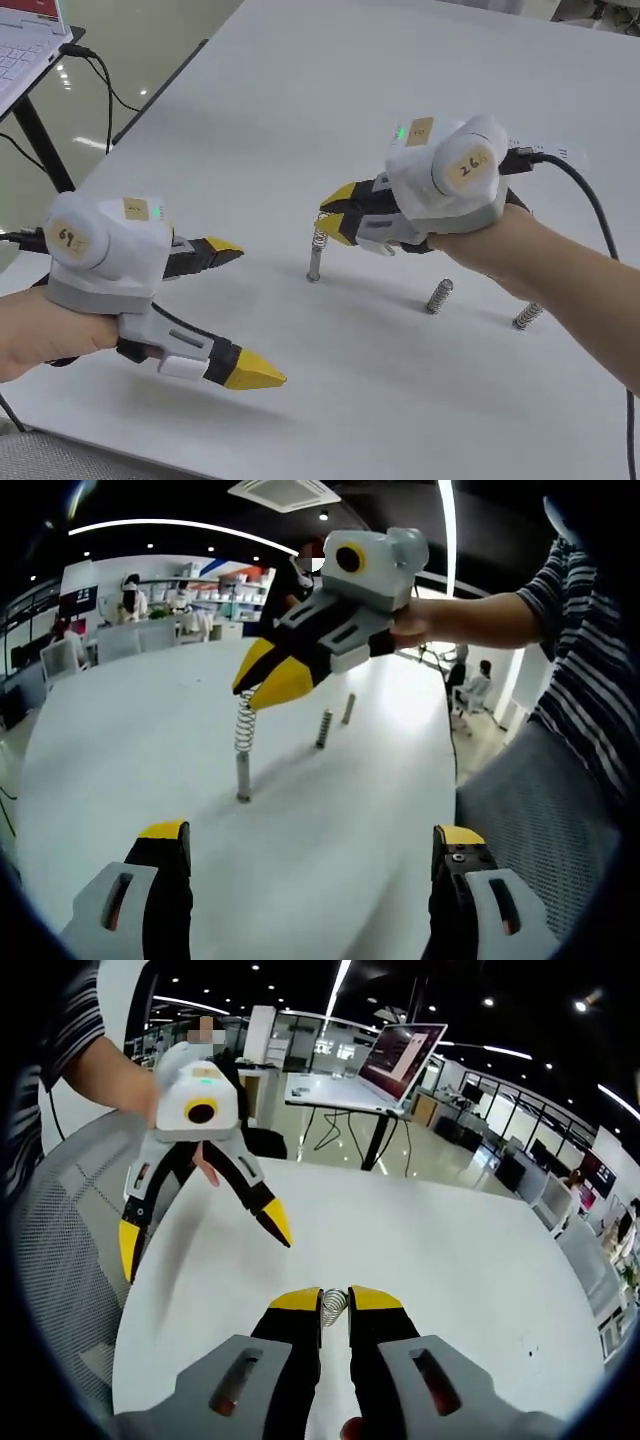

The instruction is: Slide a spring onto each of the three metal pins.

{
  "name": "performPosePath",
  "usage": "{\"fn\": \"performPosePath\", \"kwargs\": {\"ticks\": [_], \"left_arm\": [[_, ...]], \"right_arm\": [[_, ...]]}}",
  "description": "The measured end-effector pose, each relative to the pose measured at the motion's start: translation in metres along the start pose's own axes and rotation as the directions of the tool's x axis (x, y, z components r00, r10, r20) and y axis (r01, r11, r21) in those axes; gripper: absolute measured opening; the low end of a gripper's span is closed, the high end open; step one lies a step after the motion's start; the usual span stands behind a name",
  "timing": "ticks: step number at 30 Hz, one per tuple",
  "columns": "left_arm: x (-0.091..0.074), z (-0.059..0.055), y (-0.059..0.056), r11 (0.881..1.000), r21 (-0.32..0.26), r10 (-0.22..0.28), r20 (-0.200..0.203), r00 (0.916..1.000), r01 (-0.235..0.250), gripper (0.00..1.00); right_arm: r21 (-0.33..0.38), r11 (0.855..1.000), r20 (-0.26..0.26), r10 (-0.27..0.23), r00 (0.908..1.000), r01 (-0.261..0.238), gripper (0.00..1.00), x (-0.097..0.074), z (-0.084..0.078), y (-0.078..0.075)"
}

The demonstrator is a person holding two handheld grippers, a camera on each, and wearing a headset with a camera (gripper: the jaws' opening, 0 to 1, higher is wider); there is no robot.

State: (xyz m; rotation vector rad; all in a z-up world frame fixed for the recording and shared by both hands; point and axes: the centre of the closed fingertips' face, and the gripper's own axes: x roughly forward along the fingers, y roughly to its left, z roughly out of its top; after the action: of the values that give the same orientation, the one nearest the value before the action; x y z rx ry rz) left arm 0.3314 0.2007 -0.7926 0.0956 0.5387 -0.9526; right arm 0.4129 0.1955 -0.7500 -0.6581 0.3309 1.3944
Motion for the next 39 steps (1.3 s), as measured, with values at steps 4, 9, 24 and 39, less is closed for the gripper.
{"fn": "performPosePath", "kwargs": {"ticks": [4, 9, 24, 39], "left_arm": [[-0.001, -0.001, 0.000, 1.000, 0.000, 0.000, -0.003, 1.0000, 0.000, 0.98], [-0.003, -0.001, 0.002, 1.000, -0.001, 0.005, -0.002, 1.0000, -0.005, 0.98], [-0.003, -0.004, 0.002, 1.000, -0.007, 0.004, -0.008, 1.0000, -0.005, 0.98], [0.000, -0.004, -0.002, 1.000, -0.009, -0.006, -0.008, 1.0000, 0.006, 0.98]], "right_arm": [[0.012, 1.000, -0.006, 0.001, 1.0000, -0.001, 0.07, 0.002, -0.004, 0.001], [0.021, 1.000, -0.001, 0.003, 1.0000, -0.003, 0.07, 0.003, -0.003, 0.001], [0.035, 0.999, -0.041, 0.015, 0.9990, -0.014, 0.07, 0.014, -0.017, 0.000], [0.077, 0.997, -0.129, 0.035, 0.9911, -0.025, 0.07, 0.032, -0.046, 0.010]]}}
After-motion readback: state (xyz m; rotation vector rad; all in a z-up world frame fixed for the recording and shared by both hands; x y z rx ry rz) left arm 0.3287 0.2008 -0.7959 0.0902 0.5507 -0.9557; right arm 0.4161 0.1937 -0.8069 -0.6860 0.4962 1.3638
